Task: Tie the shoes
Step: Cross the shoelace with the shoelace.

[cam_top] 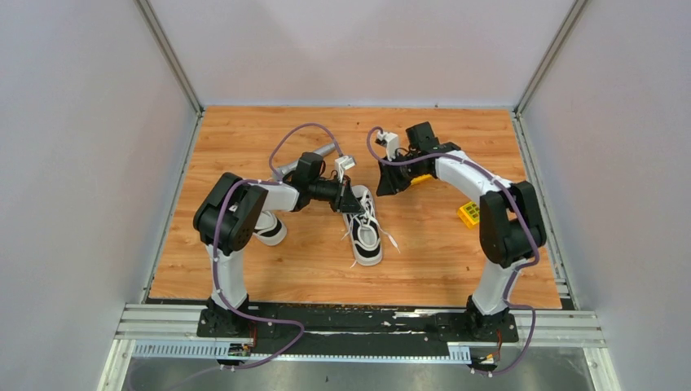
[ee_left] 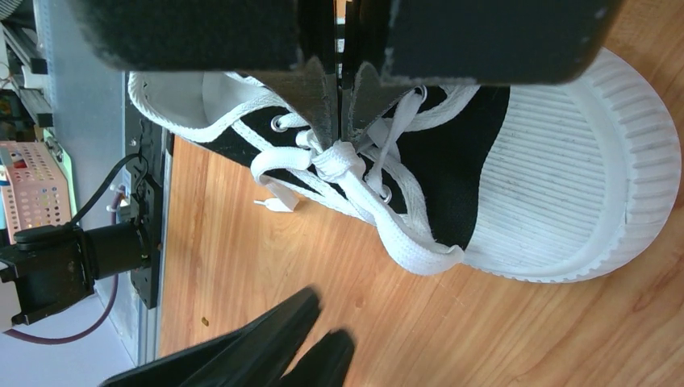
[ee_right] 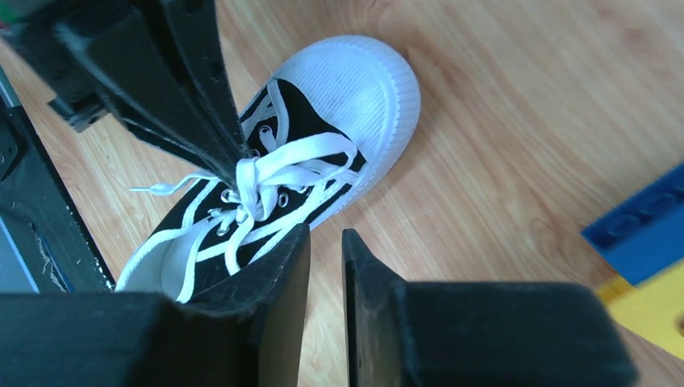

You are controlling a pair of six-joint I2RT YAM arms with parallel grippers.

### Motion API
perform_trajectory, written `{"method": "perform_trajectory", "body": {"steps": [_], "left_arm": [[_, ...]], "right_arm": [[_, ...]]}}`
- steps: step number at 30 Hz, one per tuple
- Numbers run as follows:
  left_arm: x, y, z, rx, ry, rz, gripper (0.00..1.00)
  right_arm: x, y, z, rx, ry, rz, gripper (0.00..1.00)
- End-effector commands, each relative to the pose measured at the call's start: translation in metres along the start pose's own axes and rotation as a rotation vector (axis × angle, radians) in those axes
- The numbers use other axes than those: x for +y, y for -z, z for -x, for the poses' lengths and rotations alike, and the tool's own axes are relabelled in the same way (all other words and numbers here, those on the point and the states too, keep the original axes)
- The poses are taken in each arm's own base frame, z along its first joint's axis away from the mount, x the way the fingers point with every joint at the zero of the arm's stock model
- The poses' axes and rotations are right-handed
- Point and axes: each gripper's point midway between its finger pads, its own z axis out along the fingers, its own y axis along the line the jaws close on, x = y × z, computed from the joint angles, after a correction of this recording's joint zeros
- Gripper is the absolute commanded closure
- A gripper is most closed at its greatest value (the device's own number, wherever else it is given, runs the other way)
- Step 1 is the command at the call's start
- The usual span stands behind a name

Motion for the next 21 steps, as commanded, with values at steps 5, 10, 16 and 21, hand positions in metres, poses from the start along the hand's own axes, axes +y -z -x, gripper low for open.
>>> {"method": "perform_trajectory", "body": {"steps": [5,10,16,21], "left_arm": [[-0.002,-0.005,0.001,-0.008,-0.051,-0.044,1.0],[-0.005,-0.005,0.004,-0.021,-0.066,-0.068,1.0],[-0.006,-0.002,0.008,-0.032,-0.074,-0.077,1.0],[-0.005,0.002,0.006,-0.022,-0.076,-0.072,1.0]], "right_arm": [[0.006,-0.018,0.009,0.01,0.103,0.127,0.84],[0.023,-0.016,-0.005,0.035,0.133,0.225,0.84],[0.03,-0.021,-0.013,0.055,0.121,0.261,0.83],[0.038,-0.026,-0.015,0.063,0.13,0.285,0.83]]}}
